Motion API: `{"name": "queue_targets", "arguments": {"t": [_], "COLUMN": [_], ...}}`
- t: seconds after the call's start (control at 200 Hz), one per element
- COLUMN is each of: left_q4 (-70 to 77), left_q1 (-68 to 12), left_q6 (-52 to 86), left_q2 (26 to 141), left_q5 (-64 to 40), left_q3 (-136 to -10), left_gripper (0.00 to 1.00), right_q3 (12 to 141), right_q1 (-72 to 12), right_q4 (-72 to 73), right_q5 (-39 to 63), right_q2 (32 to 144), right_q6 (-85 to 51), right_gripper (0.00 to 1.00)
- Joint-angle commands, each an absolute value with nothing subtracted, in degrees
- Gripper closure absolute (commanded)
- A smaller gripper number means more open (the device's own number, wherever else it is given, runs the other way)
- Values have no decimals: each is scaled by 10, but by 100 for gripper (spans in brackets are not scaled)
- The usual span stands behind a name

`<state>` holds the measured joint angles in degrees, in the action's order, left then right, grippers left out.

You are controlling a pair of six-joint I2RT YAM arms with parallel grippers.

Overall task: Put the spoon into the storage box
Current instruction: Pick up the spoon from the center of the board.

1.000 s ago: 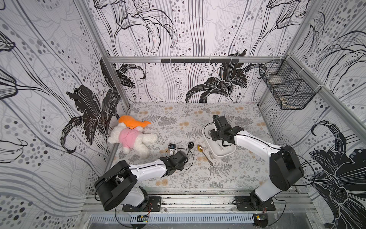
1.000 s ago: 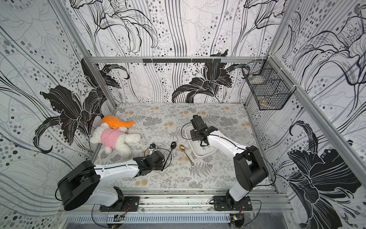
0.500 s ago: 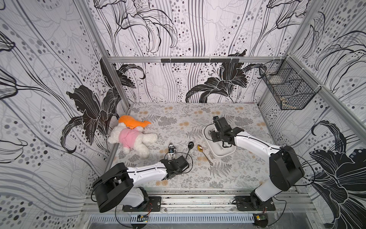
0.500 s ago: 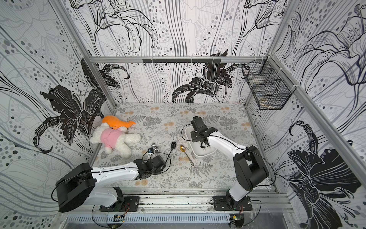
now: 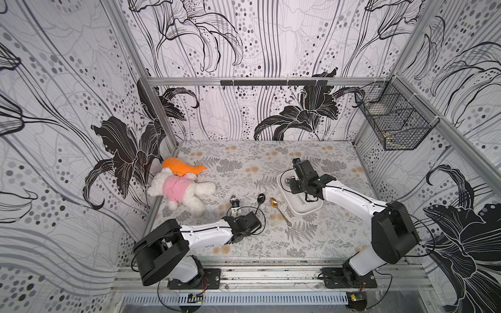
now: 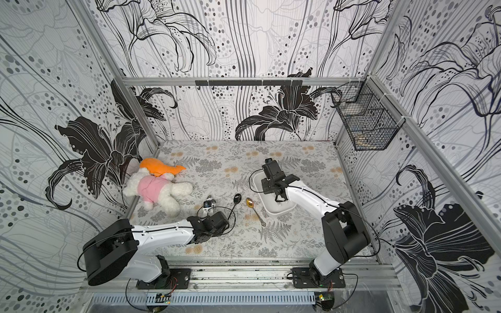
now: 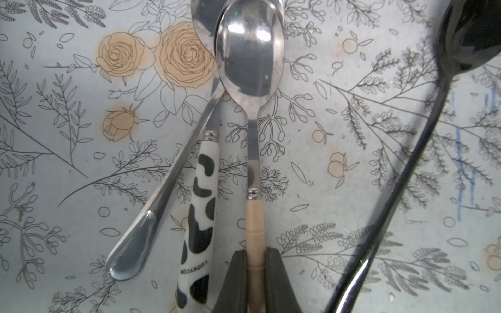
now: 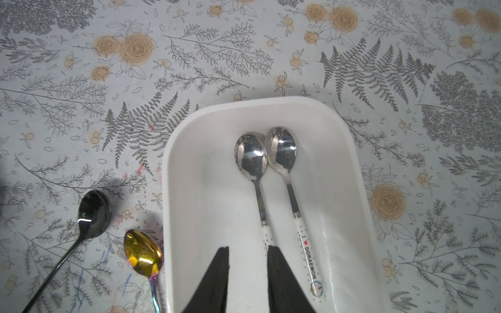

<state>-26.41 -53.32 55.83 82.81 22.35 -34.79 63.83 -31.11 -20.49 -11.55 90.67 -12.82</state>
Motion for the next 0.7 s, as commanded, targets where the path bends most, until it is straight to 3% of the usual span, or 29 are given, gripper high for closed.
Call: {"name": "queue_targets", "arguments": {"t": [0.0, 0.446, 0.696], "left_q4": [-285, -278, -231], "left_q1": [-534, -535, -535], "left_q6": [570, 544, 495], "left_q2": [848, 676, 654], "left_q5": [174, 206, 164], "left_q3": [-316, -339, -383], "left_gripper": [100, 100, 100], "right_q3": [629, 610, 572], "right_q1": [-311, -311, -308], "right_q4": [-200, -186, -156], "right_q5": [-123, -148, -183], "right_q2": [889, 854, 803], "right_q6": [-141, -151, -164], "right_gripper": [71, 71, 72]}}
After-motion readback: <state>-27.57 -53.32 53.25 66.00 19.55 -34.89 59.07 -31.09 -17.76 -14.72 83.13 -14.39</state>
